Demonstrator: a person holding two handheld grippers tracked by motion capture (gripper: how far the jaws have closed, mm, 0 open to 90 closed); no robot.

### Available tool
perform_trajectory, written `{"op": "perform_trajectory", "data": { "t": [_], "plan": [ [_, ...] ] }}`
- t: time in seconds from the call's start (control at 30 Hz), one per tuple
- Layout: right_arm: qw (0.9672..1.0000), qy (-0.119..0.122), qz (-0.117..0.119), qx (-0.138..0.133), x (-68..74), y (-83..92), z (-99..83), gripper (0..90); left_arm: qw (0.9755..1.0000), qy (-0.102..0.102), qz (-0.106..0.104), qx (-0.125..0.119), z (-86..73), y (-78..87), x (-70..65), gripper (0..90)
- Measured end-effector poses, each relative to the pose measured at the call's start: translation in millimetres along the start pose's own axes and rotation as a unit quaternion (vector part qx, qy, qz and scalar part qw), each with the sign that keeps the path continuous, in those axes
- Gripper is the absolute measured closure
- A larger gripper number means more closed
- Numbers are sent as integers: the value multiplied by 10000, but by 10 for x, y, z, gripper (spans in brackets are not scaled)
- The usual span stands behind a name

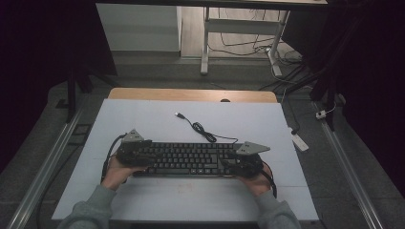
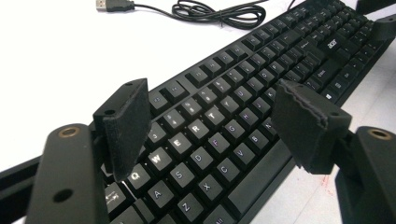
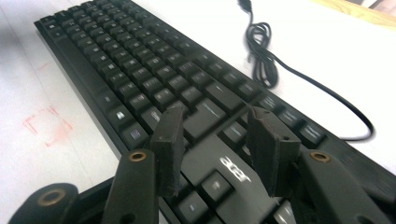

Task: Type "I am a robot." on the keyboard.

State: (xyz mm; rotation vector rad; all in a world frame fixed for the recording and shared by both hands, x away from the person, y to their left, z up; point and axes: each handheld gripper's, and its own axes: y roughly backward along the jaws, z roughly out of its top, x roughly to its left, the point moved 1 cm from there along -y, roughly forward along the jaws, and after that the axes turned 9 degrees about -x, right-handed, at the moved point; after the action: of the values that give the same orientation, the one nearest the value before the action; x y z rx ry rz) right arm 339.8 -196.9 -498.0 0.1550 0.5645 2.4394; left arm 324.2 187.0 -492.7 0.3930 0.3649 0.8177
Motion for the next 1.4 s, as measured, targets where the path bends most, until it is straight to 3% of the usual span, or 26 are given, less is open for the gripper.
{"op": "perform_trajectory", "data": {
  "t": [0.23,0.4,0.6,0.87,1.4],
  "plan": [
    [10000,-32,-46,9,-36,29,-31,564,9999,8,104,-33,-1,12,13,317],
    [10000,12,-16,43,-17,3,-31,563,10000,-19,80,-44,0,16,3,388],
    [10000,11,-23,38,-22,5,-30,563,9999,-94,24,-73,4,13,-25,561],
    [10000,44,-24,56,-17,-8,-33,564,9996,-229,-184,-8,2,-17,-92,881],
    [9999,58,-35,113,-11,-22,-37,563,9954,-609,-534,516,-98,-312,-368,889]
  ]
}}
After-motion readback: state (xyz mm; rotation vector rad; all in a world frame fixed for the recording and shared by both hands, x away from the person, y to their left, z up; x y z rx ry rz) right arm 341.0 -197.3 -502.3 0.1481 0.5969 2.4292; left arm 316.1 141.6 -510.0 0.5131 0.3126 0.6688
